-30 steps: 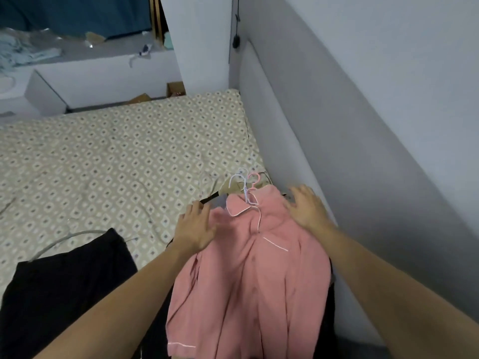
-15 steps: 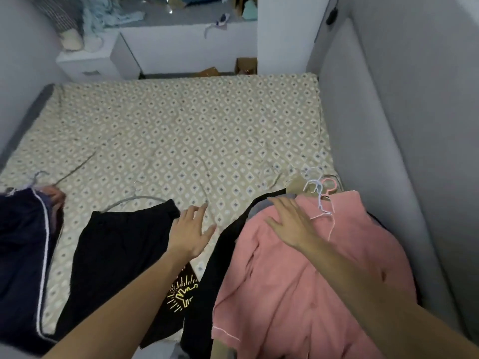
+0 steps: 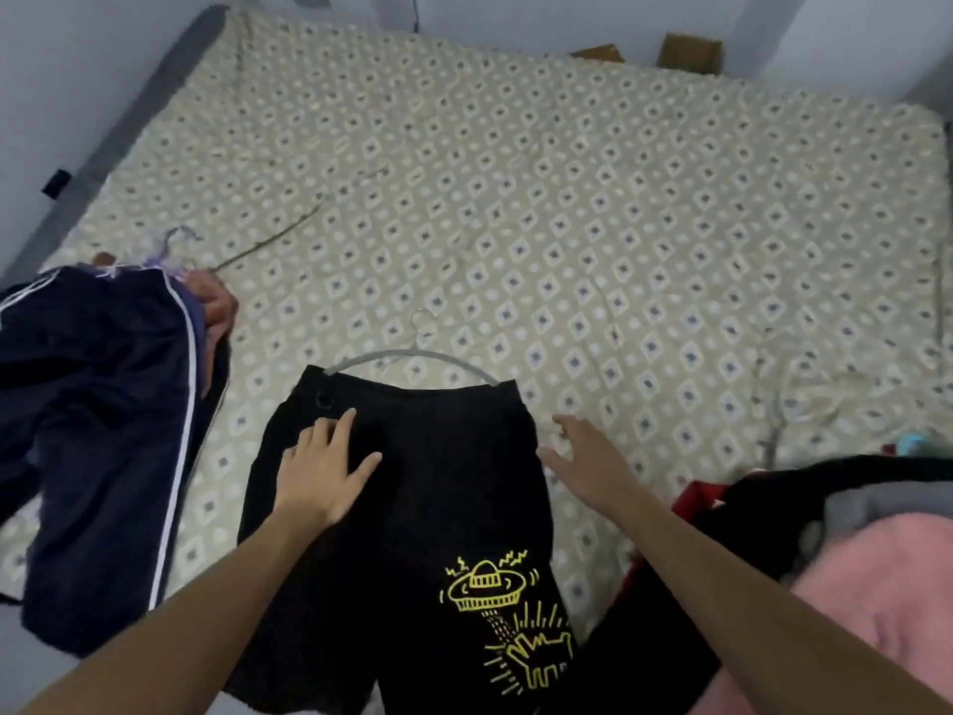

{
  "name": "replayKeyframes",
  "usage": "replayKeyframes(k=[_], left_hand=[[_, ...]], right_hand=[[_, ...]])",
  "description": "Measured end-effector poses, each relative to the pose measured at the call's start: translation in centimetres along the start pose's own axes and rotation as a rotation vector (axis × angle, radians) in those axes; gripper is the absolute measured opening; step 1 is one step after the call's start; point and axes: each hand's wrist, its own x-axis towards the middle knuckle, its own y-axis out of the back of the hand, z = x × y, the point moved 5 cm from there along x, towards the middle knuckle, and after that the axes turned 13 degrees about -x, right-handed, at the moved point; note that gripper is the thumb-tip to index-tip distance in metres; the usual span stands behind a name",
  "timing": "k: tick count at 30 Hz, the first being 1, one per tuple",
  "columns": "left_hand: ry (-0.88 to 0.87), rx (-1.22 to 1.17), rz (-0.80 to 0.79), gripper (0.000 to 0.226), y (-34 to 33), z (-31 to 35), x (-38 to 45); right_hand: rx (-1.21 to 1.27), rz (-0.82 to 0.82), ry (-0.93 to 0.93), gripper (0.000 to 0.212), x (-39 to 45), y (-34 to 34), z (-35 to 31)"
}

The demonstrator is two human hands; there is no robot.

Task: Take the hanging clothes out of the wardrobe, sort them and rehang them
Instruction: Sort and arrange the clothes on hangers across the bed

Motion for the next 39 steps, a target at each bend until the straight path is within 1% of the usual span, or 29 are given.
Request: replayKeyframes(k=[2,5,7,9,11,12,13,15,16,18,21,25,29,31,36,39], left_hand=[[0.073,-0.005,-0.005,0.083,-0.2,-5.7,3.8],[0.183,-0.099,-0.006,0.081,-0.3,-11.6,8.6],[0.213,-0.191,-0.045,0.080,-1.0,-13.8,11.4],[0.223,-0.278,-0.092,0.079,-2.0,-14.8,13.5],[0.227,-0.338,-0.083,0.076,-2.7,-15.1,15.0],[0.225,-0.366,-0.052,0.073,-3.1,-15.2,15.7],[0.219,-0.383,-0.016,0.069,-3.2,-15.2,16.3],[0.218,-0.475,0.044,0.060,-3.2,-15.5,17.2],[0.219,-0.568,0.062,0.055,-3.2,-15.7,17.3],[0.234,-0.759,0.063,0.044,-2.6,-15.6,16.8],[0.193,-0.838,0.056,0.035,-0.9,-14.4,14.3],[0.076,-0.873,0.100,0.026,3.6,-12.9,9.6],[-0.003,-0.886,0.183,0.020,9.2,-11.2,2.7],[-0.027,-0.902,0.250,0.021,12.0,-10.4,-1.5],[-0.118,-0.893,0.422,0.022,17.8,-7.6,-14.7],[-0.170,-0.902,0.526,0.024,20.4,-5.8,-23.9]], right_hand=[[-0.023,-0.031,-0.021,0.074,4.8,-3.2,-1.5],[-0.013,-0.057,-0.061,0.093,10.3,-6.7,-2.3],[-0.006,-0.060,-0.107,0.092,12.5,-7.9,-2.6],[0.024,-0.015,-0.148,0.087,14.1,-8.2,-2.6],[0.108,0.034,-0.168,0.088,15.1,-8.0,-2.4],[0.146,0.041,-0.175,0.086,15.5,-7.9,-2.4],[0.180,0.039,-0.180,0.078,15.8,-7.8,-2.4],[0.227,0.007,-0.172,0.056,15.8,-7.1,-3.1],[0.233,-0.002,-0.165,0.048,15.7,-6.7,-3.5],[0.230,0.005,-0.130,0.040,15.0,-5.7,-4.4],[0.259,0.042,-0.069,0.037,12.3,-4.3,-5.4],[0.268,0.106,0.000,0.035,6.7,-0.6,-6.7],[0.270,0.202,0.069,0.037,-0.4,3.7,-8.8],[0.230,0.251,0.108,0.035,-4.6,5.5,-10.2],[0.155,0.293,0.222,0.030,-16.0,9.5,-12.3],[0.186,0.367,0.302,0.029,-23.5,11.3,-12.9]])
